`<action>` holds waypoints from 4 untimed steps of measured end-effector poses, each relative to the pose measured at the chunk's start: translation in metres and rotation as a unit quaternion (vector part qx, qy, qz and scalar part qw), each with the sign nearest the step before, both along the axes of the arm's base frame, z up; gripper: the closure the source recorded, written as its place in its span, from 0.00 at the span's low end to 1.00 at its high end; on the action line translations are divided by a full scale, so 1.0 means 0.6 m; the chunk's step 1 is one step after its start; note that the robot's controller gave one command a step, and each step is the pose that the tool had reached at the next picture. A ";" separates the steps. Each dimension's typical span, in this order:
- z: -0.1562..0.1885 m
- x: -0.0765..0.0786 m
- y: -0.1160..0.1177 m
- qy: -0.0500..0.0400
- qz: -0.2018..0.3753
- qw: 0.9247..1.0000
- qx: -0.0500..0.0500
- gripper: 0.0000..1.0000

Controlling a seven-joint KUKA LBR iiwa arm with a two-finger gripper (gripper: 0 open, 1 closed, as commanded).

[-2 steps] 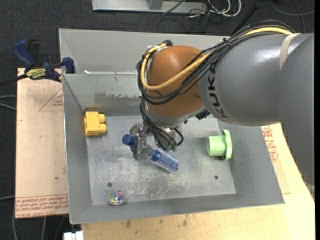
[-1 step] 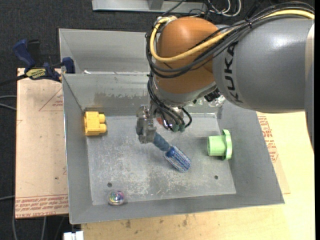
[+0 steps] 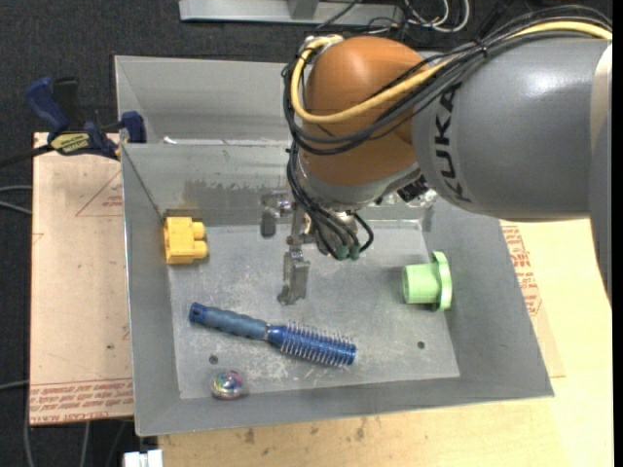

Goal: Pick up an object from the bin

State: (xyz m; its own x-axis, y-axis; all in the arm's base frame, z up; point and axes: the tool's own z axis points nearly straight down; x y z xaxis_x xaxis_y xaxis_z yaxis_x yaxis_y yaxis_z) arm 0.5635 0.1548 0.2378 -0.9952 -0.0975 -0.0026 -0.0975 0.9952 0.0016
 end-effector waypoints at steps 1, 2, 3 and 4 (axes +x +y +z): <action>-0.165 -0.102 -0.006 0.007 -0.031 1.000 -0.002 0.00; -0.287 -0.114 -0.017 0.004 -0.077 0.997 -0.001 0.00; -0.280 -0.111 -0.016 0.002 -0.077 0.997 0.000 1.00; -0.104 -0.104 -0.026 -0.002 -0.074 0.997 0.001 1.00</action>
Offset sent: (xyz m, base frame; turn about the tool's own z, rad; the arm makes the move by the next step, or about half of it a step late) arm -0.0573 -0.0038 -0.0936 0.0639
